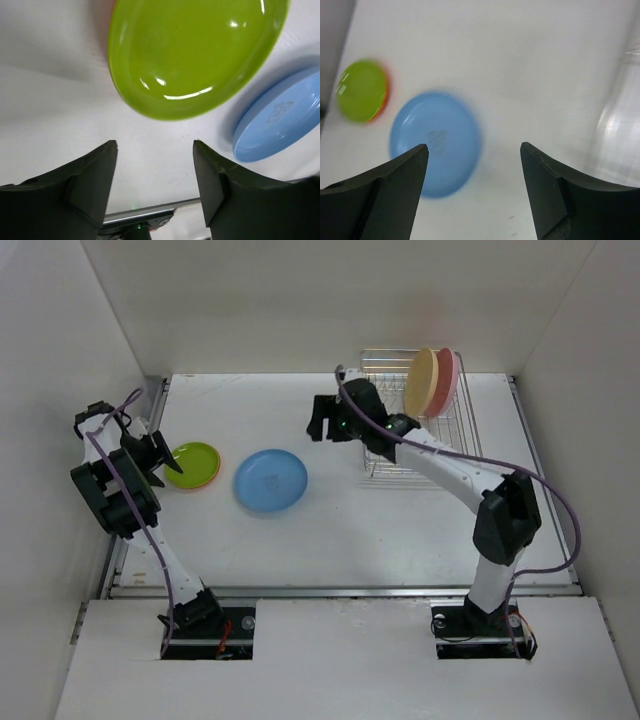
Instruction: Unload the plates from the dish rack
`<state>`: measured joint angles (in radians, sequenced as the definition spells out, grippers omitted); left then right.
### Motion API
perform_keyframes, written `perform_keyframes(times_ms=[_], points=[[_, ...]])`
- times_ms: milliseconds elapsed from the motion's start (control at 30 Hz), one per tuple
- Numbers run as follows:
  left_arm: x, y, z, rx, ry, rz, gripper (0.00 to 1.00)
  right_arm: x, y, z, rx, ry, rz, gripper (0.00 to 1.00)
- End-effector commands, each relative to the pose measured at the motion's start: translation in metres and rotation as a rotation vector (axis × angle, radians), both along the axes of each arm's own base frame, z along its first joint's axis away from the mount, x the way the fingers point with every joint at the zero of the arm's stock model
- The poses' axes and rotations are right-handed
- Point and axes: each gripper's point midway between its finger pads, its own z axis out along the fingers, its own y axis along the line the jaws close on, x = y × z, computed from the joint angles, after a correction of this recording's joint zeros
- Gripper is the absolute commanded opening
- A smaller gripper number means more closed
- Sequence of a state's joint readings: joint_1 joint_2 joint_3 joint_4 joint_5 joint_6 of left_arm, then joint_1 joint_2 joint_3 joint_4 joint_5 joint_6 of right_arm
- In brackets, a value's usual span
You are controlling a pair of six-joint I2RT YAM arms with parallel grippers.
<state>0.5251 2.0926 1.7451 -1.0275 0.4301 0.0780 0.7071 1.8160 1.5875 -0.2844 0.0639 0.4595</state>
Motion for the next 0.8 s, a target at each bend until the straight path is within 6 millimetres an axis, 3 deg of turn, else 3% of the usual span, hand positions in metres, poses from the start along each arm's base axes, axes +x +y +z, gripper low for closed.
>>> perform_keyframes(times_ms=[0, 33, 100, 133, 233, 267, 300, 367, 467, 533, 633, 767], points=[[-0.012, 0.003, 0.057, 0.115, -0.125, -0.036, 0.6, 0.059, -0.129, 0.063, -0.107, -0.109, -0.449, 0.8], [-0.014, 0.005, 0.06, 0.145, -0.143, -0.048, 0.61, 0.07, -0.148, 0.081, -0.109, -0.14, -0.518, 0.8], [-0.021, 0.009, 0.064, 0.193, -0.144, -0.06, 0.63, 0.085, -0.184, 0.082, -0.185, -0.149, -0.627, 0.8], [-0.023, 0.011, 0.074, 0.224, -0.168, -0.07, 0.63, 0.097, -0.212, 0.099, -0.204, -0.193, -0.728, 0.8], [-0.03, 0.012, 0.08, 0.261, -0.179, -0.073, 0.64, 0.122, -0.248, 0.093, -0.314, -0.216, -0.836, 0.8], [-0.032, 0.011, 0.08, 0.259, -0.176, -0.073, 0.65, 0.129, -0.253, 0.099, -0.322, -0.233, -0.855, 0.8], [-0.032, 0.011, 0.08, 0.259, -0.176, -0.073, 0.65, 0.141, -0.252, 0.083, -0.359, -0.223, -0.863, 0.8], [-0.034, 0.008, 0.079, 0.265, -0.171, -0.081, 0.65, 0.151, -0.272, 0.082, -0.392, -0.235, -0.952, 0.8], [-0.035, 0.004, 0.082, 0.286, -0.163, -0.096, 0.65, 0.172, -0.292, 0.055, -0.417, -0.22, -1.005, 0.8], [-0.036, 0.004, 0.086, 0.292, -0.174, -0.095, 0.67, 0.184, -0.295, 0.039, -0.421, -0.201, -0.997, 0.8], [-0.038, 0.0, 0.09, 0.308, -0.179, -0.103, 0.67, 0.189, -0.31, 0.021, -0.444, -0.181, -1.039, 0.8], [-0.038, -0.007, 0.09, 0.323, -0.172, -0.12, 0.67, 0.193, -0.308, 0.012, -0.432, -0.182, -1.027, 0.71]])
